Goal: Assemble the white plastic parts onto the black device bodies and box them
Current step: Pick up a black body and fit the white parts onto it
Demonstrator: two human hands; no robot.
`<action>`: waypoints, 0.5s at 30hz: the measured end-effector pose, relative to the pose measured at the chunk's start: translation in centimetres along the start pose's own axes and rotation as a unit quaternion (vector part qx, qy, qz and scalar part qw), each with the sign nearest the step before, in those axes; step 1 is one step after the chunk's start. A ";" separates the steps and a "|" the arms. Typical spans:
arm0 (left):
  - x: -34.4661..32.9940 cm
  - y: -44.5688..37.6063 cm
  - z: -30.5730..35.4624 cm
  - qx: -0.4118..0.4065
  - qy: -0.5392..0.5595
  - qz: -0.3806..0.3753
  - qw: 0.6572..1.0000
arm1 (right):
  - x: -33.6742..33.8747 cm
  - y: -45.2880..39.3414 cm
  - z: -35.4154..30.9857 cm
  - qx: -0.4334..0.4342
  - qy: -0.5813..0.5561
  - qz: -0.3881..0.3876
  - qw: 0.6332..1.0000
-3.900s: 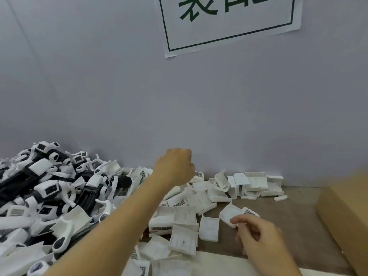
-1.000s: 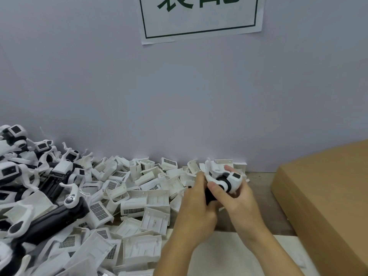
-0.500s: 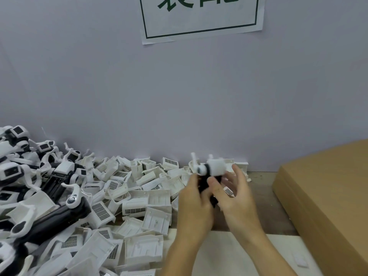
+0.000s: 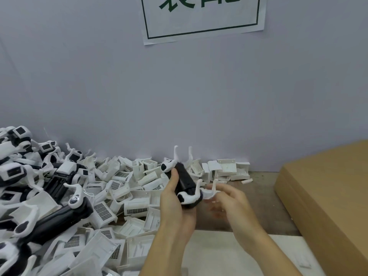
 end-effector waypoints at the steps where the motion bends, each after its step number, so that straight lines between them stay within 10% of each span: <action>1: 0.2 -0.1 0.1 -0.003 -0.017 -0.001 1.000 | -1.1 0.2 0.0 -0.003 0.001 -0.049 0.999; 5: 0.4 -0.2 0.2 -0.028 -0.118 -0.001 0.993 | -3.9 1.5 -0.4 0.002 -0.011 -0.163 0.987; 15: 0.4 0.0 1.0 -0.094 -0.234 0.024 0.967 | -3.3 1.4 -0.6 0.002 -0.046 -0.087 0.995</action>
Point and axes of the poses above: each hand's wrist, its own y-axis away from the middle knuckle, its own x-axis out of the back of the hand, z = x × y, the point moved 10 cm from there along -y, towards the middle knuckle, and after that the axes turned 6 degrees about y, right-handed, at the moved point
